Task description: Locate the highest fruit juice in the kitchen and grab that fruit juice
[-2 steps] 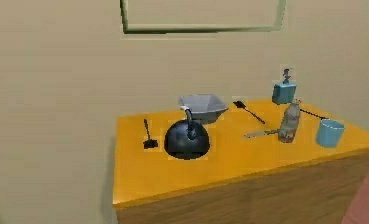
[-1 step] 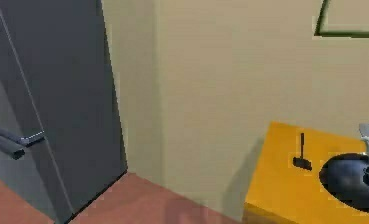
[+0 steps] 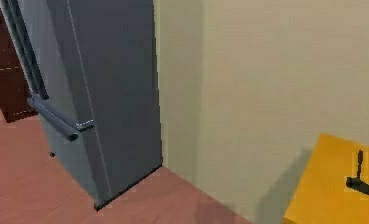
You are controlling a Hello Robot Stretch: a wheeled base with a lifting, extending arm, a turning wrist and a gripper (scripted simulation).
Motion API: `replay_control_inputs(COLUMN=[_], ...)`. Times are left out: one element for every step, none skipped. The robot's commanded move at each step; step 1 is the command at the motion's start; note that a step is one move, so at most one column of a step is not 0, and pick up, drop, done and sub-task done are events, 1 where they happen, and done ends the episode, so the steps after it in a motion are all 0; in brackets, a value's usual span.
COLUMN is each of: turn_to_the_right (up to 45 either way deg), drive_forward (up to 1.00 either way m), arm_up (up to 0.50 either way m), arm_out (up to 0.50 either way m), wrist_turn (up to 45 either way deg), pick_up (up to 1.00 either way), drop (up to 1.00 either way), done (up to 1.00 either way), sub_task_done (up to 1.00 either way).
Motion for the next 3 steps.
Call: replay_control_inputs(turn_to_the_right=[45.0, 45.0, 21.0], drive_forward=[0.00, 0.00, 0.00], arm_up=[0.00, 0.00, 0.00], arm_out=[0.00, 0.00, 0.00], wrist_turn=[0.0, 0.0, 0.0], pick_up=[0.00, 0.00, 0.00], drop=[0.00, 0.00, 0.00], done=[0.00, 0.00, 0.00], sub_task_done=[0.00, 0.00, 0.00])
